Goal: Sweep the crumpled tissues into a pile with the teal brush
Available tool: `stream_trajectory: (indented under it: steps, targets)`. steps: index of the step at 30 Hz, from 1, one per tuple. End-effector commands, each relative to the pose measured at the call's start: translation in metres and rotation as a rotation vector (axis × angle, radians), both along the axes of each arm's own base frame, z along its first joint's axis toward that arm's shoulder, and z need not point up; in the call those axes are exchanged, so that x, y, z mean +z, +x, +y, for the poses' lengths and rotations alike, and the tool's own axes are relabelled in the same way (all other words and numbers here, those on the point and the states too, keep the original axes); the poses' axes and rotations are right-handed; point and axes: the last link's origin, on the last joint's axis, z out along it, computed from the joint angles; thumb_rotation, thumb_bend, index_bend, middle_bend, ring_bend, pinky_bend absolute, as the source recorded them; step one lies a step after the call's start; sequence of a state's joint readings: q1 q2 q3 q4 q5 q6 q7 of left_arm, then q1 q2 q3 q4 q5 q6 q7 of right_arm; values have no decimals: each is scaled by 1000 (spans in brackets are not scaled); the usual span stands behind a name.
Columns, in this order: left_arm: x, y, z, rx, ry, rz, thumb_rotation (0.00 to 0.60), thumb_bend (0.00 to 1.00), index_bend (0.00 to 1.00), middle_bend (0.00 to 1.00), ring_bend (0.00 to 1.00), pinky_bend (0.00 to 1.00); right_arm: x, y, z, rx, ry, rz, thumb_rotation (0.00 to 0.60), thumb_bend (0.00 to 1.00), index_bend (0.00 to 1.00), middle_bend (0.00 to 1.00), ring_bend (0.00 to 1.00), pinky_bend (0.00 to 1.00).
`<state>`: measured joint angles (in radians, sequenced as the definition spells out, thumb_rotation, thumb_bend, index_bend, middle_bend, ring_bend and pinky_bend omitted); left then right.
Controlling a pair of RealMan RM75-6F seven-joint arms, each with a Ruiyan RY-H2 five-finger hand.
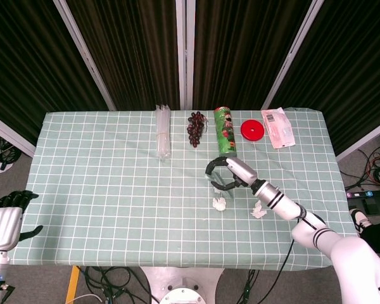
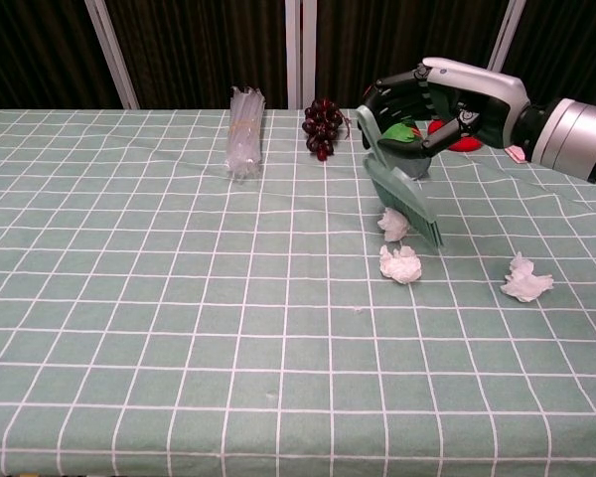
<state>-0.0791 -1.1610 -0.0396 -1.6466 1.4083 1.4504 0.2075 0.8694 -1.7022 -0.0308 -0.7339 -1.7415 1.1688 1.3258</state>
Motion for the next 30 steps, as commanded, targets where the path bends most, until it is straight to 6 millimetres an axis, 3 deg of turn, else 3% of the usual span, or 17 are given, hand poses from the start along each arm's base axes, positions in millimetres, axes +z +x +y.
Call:
stream_trajectory:
  steps: [1, 7, 12, 17, 23, 30]
  targets:
    - [-1, 0, 0, -2, -1, -1, 600, 0, 280, 226, 186, 248, 1, 6, 17, 58, 42, -11, 600, 468, 792, 675, 367, 255]
    - [1, -1, 0, -6, 5, -6, 600, 0, 280, 226, 186, 248, 32, 2, 28, 77, -68, -32, 600, 469, 793, 674, 367, 255]
    - [0, -1, 1, -17, -1, -11, 600, 0, 280, 226, 186, 248, 65, -22, 45, 19, -191, 49, 600, 468, 793, 673, 368, 256]
    - [-3, -2, 2, -20, -10, -17, 600, 0, 280, 226, 186, 248, 83, -54, 73, -123, -253, 128, 600, 468, 794, 673, 370, 253]
    - [-4, -2, 4, -27, -17, -22, 600, 0, 280, 226, 186, 248, 85, -84, 103, -295, -294, 152, 600, 468, 792, 673, 367, 239]
    - [-7, -3, 5, -36, -24, -29, 600, 0, 280, 226, 186, 248, 59, -93, 122, -392, -312, 118, 600, 468, 791, 673, 364, 219]
